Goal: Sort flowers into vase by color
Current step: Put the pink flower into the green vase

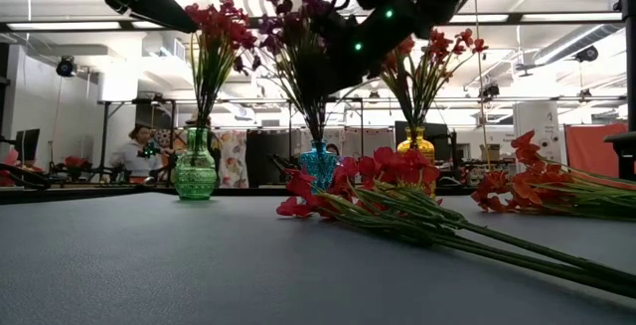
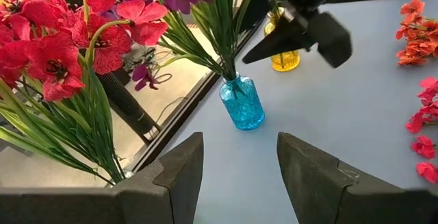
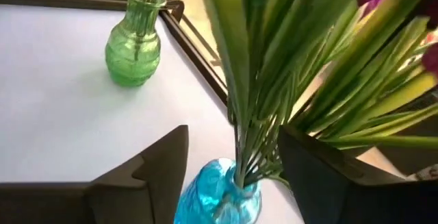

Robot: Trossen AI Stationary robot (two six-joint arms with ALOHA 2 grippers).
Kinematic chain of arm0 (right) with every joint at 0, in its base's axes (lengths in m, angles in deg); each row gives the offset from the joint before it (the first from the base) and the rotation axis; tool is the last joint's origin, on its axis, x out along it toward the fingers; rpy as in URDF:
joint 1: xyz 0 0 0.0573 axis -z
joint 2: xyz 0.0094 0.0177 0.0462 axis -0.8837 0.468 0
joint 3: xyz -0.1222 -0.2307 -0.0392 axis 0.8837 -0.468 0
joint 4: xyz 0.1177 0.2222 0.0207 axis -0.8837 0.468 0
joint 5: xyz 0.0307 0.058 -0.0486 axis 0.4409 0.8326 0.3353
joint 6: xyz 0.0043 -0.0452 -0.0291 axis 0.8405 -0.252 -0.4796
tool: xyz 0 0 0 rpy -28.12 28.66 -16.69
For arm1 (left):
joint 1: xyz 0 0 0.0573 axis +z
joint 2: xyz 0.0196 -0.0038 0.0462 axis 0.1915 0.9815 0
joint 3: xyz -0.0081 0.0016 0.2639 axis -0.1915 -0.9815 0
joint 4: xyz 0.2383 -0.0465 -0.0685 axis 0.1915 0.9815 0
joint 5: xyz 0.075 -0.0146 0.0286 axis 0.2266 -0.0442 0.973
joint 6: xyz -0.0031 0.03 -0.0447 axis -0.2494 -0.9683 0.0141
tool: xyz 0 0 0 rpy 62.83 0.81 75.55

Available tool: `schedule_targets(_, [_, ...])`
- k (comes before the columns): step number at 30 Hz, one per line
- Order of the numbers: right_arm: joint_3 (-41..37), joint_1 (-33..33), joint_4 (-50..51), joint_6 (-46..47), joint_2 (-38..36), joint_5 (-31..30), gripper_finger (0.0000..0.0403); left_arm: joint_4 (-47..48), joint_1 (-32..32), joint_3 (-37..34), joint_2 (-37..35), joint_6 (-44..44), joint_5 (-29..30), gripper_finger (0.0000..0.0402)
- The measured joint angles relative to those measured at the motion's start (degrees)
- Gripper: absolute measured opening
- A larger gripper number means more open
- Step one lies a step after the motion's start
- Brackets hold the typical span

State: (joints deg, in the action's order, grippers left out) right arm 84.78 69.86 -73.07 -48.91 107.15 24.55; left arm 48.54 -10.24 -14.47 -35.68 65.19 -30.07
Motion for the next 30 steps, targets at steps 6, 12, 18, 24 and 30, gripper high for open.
schedule_targets(6, [0.01,-1.48,6.98,3.62,-2.61,0.17,0.0238,0.04,0.00,-0.02,0.00,0.08,-0.02,0.0171])
schedule_targets(12, [0.00,-3.31,11.23,5.29,-4.41,0.33,0.0247,0.00,0.00,-0.02,0.00,0.10,-0.02,0.0171])
schedule_targets(18, [-0.03,-6.34,14.63,6.51,-6.40,0.33,0.0247,-0.04,0.00,-0.02,0.00,0.54,-3.09,0.0171])
schedule_targets(24, [0.29,-10.56,22.72,11.91,-9.56,0.50,0.0243,-0.85,-0.06,-0.02,0.02,1.87,-13.21,0.0171])
schedule_targets(30, [1.13,-15.25,32.18,20.26,-13.38,4.54,0.0244,-0.76,-0.04,-0.02,0.04,6.49,-15.10,0.0171])
